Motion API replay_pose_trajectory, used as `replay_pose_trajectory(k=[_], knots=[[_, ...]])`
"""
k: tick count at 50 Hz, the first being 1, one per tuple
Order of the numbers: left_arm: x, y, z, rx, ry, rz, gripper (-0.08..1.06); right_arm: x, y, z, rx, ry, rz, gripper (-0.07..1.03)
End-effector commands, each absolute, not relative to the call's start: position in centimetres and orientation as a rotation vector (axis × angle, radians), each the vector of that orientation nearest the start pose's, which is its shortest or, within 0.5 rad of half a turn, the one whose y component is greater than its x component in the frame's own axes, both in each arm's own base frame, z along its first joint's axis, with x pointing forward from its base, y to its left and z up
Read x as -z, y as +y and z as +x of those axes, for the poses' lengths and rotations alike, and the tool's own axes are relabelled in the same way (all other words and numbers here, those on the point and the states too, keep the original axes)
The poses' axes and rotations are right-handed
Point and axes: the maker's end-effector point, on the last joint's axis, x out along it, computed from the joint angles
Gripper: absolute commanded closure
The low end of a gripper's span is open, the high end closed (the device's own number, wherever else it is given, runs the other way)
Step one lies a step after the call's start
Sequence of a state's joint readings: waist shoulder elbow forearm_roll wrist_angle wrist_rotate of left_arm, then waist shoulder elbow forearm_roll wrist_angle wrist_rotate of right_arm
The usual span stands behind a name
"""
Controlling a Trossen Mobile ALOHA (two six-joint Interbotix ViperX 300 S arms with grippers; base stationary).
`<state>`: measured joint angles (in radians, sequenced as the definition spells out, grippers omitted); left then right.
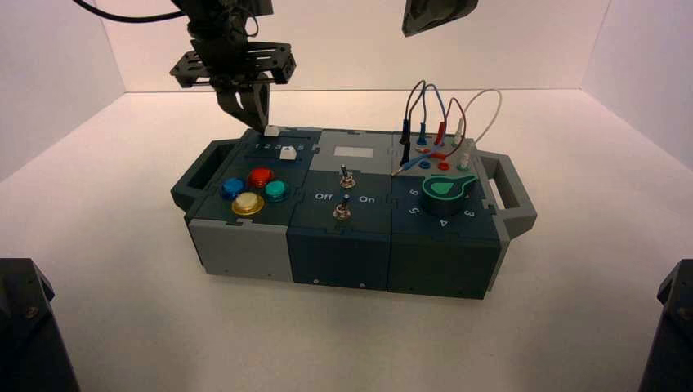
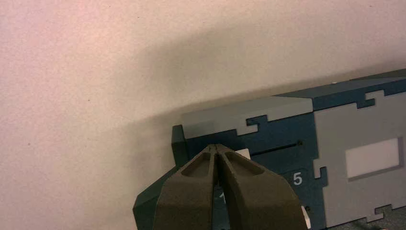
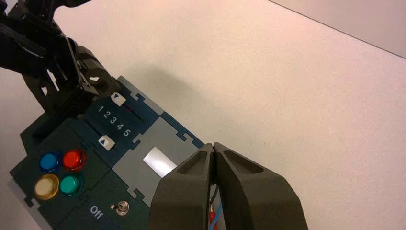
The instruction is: Move the top slider to position 5.
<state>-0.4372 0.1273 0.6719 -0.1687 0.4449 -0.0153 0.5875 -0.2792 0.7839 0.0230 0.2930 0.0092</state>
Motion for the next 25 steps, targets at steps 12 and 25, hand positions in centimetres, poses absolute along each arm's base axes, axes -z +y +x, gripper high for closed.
replay_pose_trajectory(k=[12,25], knots=[[-5.03,-18.13,33.29,0.368,1.21,0.085,1.01,-17.89,20.6,30.59,-0.555,0.731,-0.183,0.99],[-4.63,-18.46,33.15,0.374,1.22,0.091,1.01,-17.97,20.56,30.63,-0.554,0.728,-0.181,0.99]])
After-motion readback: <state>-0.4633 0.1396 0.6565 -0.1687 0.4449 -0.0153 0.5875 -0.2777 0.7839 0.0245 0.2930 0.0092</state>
